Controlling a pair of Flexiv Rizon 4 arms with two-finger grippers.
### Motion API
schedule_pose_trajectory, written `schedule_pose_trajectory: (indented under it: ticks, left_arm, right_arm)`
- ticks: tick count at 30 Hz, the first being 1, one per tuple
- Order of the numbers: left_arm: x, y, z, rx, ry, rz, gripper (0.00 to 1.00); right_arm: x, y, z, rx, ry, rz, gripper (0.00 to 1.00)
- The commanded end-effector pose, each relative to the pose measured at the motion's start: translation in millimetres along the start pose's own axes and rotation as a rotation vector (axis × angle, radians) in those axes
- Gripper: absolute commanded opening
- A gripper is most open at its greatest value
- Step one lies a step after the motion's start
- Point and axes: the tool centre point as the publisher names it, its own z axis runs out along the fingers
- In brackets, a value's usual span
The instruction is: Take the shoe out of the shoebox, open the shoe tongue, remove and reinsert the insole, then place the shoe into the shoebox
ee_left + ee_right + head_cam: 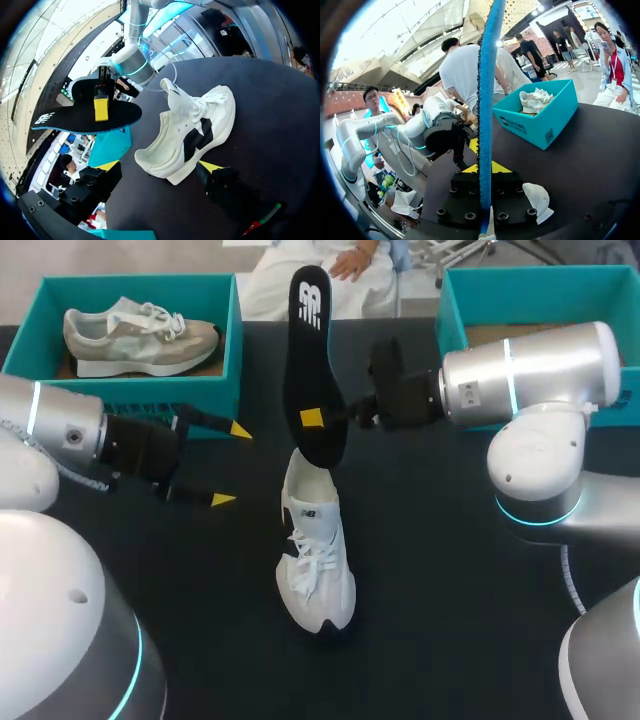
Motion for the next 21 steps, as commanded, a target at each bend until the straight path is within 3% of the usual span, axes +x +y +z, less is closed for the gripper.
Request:
schedule_pose_trajectory:
  ticks: [1, 11, 21]
  left_arm:
    - [0.7, -1.6, -1.0, -0.003, 0.001, 0.0, 1.0]
    - [0.7, -1.6, -1.0, -0.003, 0.001, 0.0, 1.0]
    - [24.2, 3.0, 23.1, -0.076, 0.01, -0.196, 1.0]
  right_arm:
    - [1.5, -1.0, 2.4, -0.002, -0.006, 0.0, 0.0]
    - [1.5, -1.0, 2.4, -0.002, -0.006, 0.0, 0.0]
    - [-37.7, -11.2, 9.4, -0.024, 0.049, -0.129, 0.0]
